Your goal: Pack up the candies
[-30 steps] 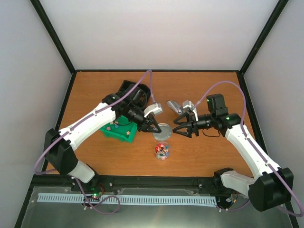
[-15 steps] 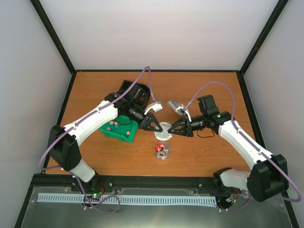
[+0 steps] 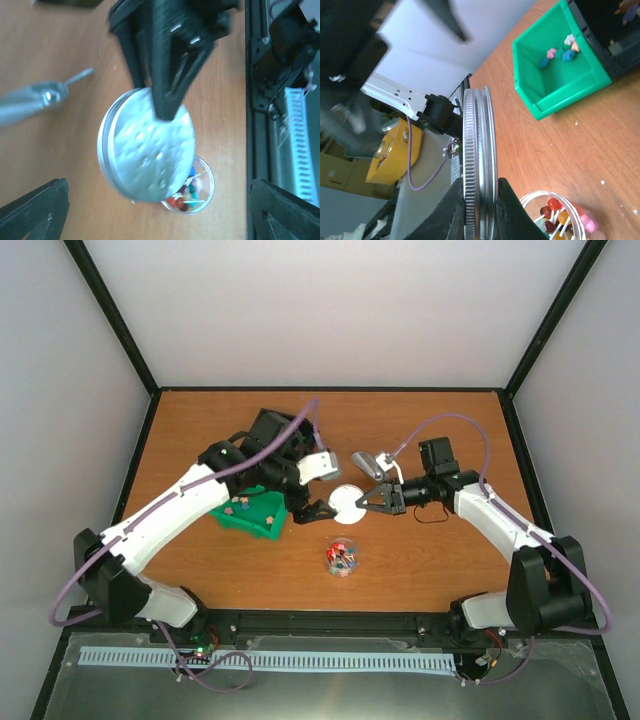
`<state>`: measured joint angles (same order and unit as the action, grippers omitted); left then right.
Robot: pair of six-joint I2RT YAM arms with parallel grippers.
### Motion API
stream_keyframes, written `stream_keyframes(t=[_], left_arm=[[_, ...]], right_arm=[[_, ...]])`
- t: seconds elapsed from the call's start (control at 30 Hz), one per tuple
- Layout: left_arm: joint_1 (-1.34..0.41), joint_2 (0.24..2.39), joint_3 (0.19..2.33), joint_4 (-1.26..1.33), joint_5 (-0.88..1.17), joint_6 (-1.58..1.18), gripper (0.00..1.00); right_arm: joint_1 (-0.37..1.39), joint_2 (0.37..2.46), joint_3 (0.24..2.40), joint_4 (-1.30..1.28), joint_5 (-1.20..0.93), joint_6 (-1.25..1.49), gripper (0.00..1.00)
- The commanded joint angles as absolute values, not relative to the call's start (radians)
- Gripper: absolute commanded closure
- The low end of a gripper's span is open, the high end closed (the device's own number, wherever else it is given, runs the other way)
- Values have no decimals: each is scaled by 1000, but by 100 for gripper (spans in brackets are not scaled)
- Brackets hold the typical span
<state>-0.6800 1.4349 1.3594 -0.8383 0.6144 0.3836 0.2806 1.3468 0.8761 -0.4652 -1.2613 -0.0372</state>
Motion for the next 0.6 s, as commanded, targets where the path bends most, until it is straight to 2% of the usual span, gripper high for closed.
stream_keyframes(t=[0.0, 0.27, 0.57], left_arm=[[-848, 1376, 1406, -844, 344, 722, 0], [-963, 1395, 1378, -788, 157, 904, 0], [-976, 1461, 1397, -781, 121, 924, 0]], right_arm=[[279, 1389, 849, -385, -1327, 65, 97], [279, 1401, 846, -390, -1357, 86, 97], [278, 1378, 822, -372, -1386, 113, 97]])
